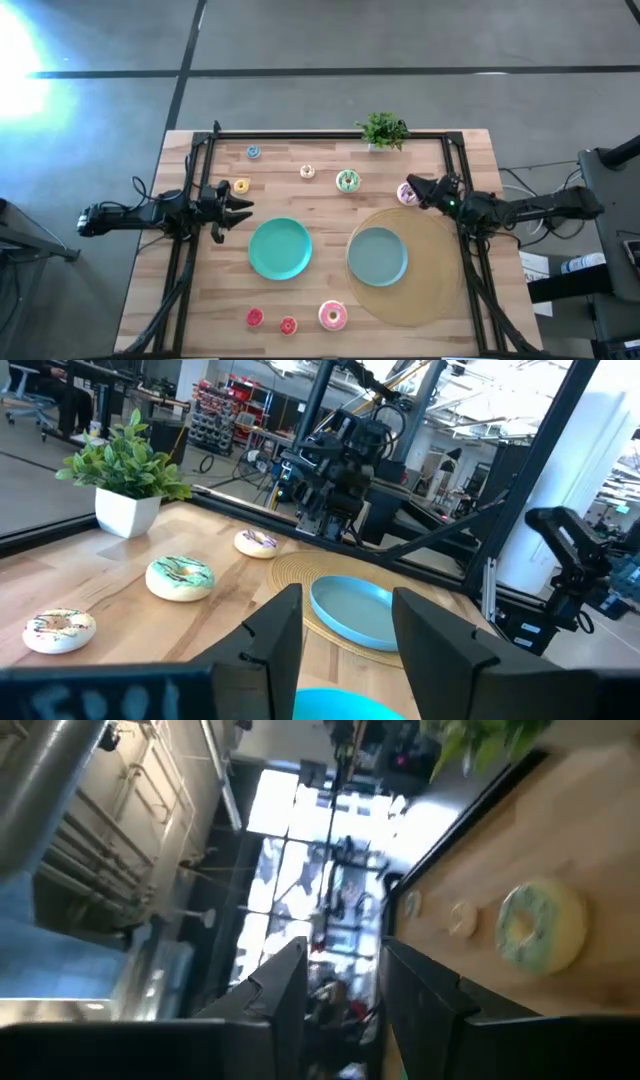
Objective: Pick & Place donuts
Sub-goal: Put the large purple donut on the gray plate
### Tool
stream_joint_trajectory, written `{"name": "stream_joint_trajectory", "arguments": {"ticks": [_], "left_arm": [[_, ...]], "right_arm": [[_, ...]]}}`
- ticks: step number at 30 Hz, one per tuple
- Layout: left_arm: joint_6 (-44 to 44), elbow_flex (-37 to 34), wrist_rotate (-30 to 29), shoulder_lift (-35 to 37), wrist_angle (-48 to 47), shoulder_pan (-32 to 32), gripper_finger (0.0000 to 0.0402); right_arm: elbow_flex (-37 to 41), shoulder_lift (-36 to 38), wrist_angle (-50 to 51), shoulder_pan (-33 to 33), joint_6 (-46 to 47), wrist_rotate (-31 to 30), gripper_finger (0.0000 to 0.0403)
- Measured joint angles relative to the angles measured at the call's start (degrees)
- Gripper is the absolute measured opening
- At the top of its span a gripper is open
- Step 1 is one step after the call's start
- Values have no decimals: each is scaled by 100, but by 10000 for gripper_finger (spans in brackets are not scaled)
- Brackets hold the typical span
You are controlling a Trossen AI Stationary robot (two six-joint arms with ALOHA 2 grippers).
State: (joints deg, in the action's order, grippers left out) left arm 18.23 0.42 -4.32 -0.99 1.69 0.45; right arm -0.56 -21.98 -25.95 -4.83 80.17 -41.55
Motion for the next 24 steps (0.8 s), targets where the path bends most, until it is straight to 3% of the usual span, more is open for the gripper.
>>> {"name": "stream_joint_trajectory", "arguments": {"ticks": [3, 6, 11, 17, 21, 24], "left_arm": [[-1, -1, 1, -2, -2, 0, 131], [1, 1, 2, -2, 0, 0, 131], [0, 0, 2, -1, 0, 0, 131], [-1, -1, 2, 0, -2, 0, 131], [-1, 0, 2, -1, -1, 0, 131], [0, -1, 2, -2, -2, 2, 131]], "right_arm": [[-235, -736, -105, -3, 413, 341, 118], [-654, -1475, 473, 48, 578, 403, 118], [-1749, -2330, 3048, 370, 515, 707, 127], [-3306, -3068, 6523, 922, 90, 1156, 174], [-3782, -3508, 7454, 1644, -502, 1630, 208], [-3768, -3827, 7441, 2425, -1072, 2564, 224]]}}
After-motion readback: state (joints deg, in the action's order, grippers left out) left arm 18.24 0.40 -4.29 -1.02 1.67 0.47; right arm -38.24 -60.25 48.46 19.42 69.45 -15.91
